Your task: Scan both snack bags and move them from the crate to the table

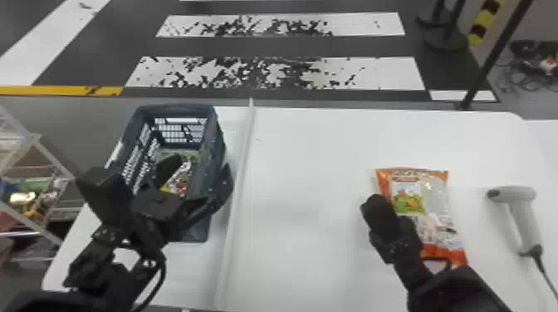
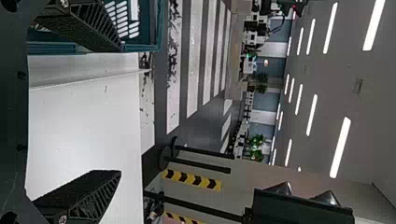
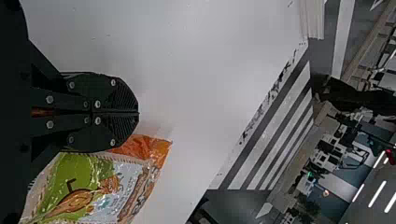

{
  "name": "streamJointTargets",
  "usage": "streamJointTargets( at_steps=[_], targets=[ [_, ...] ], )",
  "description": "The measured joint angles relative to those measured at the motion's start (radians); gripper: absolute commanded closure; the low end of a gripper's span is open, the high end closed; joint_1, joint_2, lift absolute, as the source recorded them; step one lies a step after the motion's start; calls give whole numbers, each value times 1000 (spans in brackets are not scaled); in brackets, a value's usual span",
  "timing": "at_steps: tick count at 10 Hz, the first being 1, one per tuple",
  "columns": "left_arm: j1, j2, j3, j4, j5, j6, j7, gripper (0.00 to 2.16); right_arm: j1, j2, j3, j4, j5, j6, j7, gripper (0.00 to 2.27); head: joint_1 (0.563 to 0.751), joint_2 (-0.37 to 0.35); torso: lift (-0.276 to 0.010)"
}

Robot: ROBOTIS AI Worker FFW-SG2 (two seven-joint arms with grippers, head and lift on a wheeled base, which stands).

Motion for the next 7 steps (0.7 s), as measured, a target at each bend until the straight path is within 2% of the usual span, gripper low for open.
streamJointTargets(
  at_steps=[2, 3, 4, 5, 6, 7],
  targets=[
    [0, 0, -2, 1, 0, 0, 0, 60, 48, -5, 3, -99, 0, 2, 7, 2256, 695, 88, -88],
    [0, 0, -2, 1, 0, 0, 0, 60, 91, -11, -4, -195, 0, 12, 7, 1777, 695, 87, -88],
    [0, 0, -2, 2, 0, 1, 0, 60, 133, -16, -29, -301, -4, 38, 4, 775, 695, 66, -88],
    [0, 0, -1, 2, 0, 0, 0, 60, 163, -18, -78, -382, -24, 54, 3, 235, 695, 50, -88],
    [0, 0, -1, 2, 0, -1, 0, 60, 182, -19, -140, -430, -61, 74, 6, 100, 695, 8, -88],
    [0, 0, 1, 2, 0, -1, 0, 60, 192, -19, -207, -447, -95, 99, 8, 103, 695, -41, -88]
  ],
)
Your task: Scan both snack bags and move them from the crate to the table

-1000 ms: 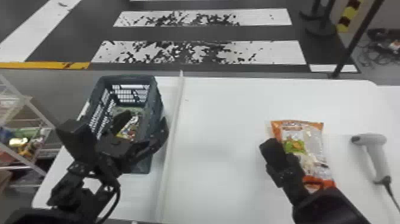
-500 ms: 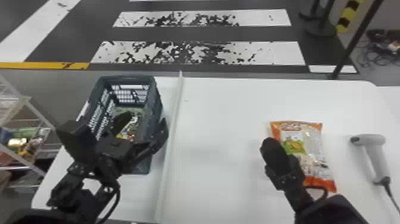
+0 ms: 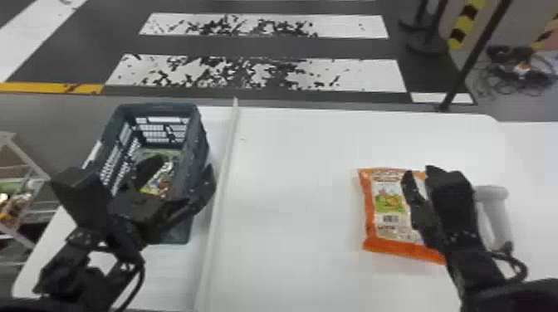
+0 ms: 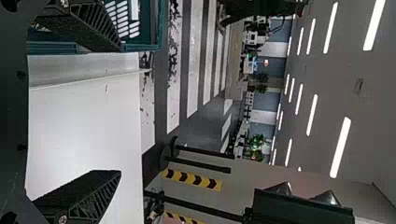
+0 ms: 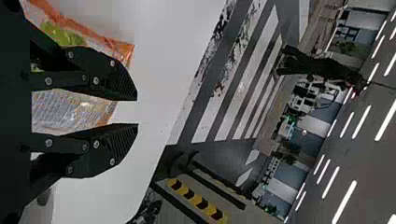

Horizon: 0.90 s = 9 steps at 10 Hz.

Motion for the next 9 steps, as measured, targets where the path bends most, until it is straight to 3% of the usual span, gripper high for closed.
streamJointTargets(
  at_steps=[2, 5, 9],
  targets=[
    [0, 0, 3, -1, 1, 0, 0, 60, 16, 0, -152, 14, -86, 5, 18, 107, 695, -151, -88],
    [-1, -1, 3, 2, 3, 0, 0, 60, 6, -2, -338, 113, -183, -24, 98, 107, 695, -259, -88],
    [-1, -1, 3, 9, 3, 0, 0, 60, -69, -51, -387, 280, -237, -41, 168, 110, 695, -298, -88]
  ],
)
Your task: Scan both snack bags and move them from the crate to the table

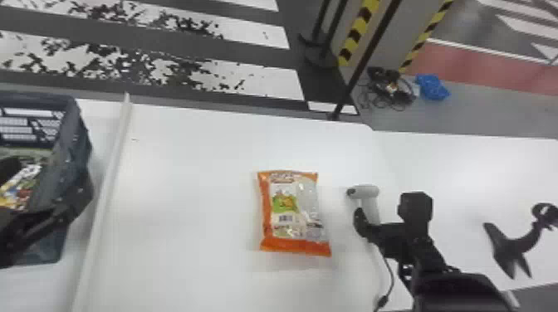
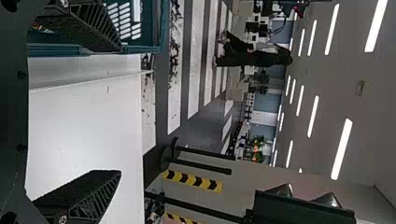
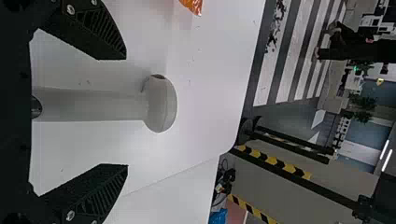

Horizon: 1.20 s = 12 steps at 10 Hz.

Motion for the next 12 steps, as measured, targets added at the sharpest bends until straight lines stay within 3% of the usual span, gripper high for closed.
streamJointTargets(
  at_steps=[2, 3, 4, 6, 7, 10, 12],
  targets=[
    [0, 1, -4, 2, 0, -1, 0, 60, -59, -26, 14, 77, 4, 23, 6, 225, 695, -304, -88],
    [0, 3, -3, 2, 0, -1, 0, 60, -92, -44, 17, 120, 4, 39, 33, 424, 695, -305, -88],
    [1, 4, -1, 2, 0, 0, 0, 60, -119, -58, 21, 153, 4, 49, 46, 836, 695, -306, -88],
    [2, 4, 0, 3, 0, 0, 0, 60, -154, -74, 27, 184, 10, 93, 69, 2040, 695, -307, -88],
    [2, 4, 1, 3, 0, 0, 0, 60, -163, -79, 31, 189, 12, 125, 70, 2250, 695, -311, -88],
    [2, 0, 1, 5, 0, 0, 0, 60, -136, -75, 24, 128, 6, 147, 67, 2250, 695, -311, -88],
    [2, -1, 1, 6, 0, 0, 0, 60, -62, -54, 16, -39, 1, 229, 68, 2250, 695, -298, -88]
  ],
)
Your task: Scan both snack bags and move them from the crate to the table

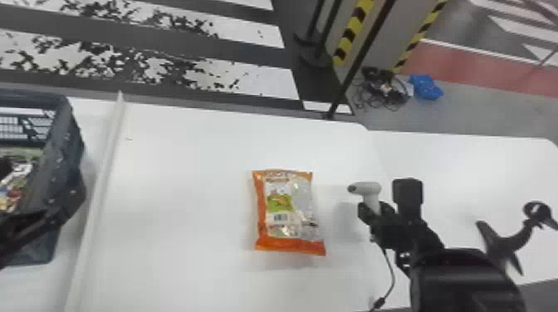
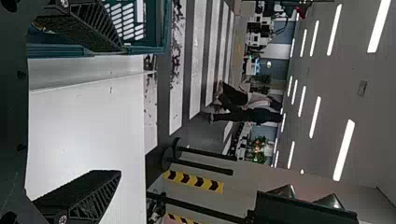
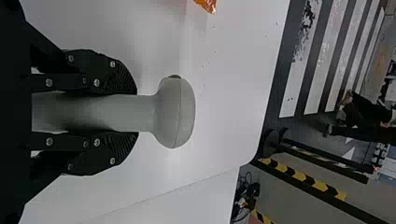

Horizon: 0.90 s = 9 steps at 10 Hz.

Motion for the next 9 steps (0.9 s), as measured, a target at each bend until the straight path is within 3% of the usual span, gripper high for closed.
streamJointTargets(
  at_steps=[5, 9],
  targets=[
    [0, -1, 0, 5, 0, 0, 0, 60, 176, 64, 63, -428, 17, 315, 58, 2250, 695, -221, -88],
    [8, -5, 3, 11, 0, -5, 0, 60, 221, 72, 250, -578, 110, 429, 82, 2250, 695, -91, -88]
  ],
)
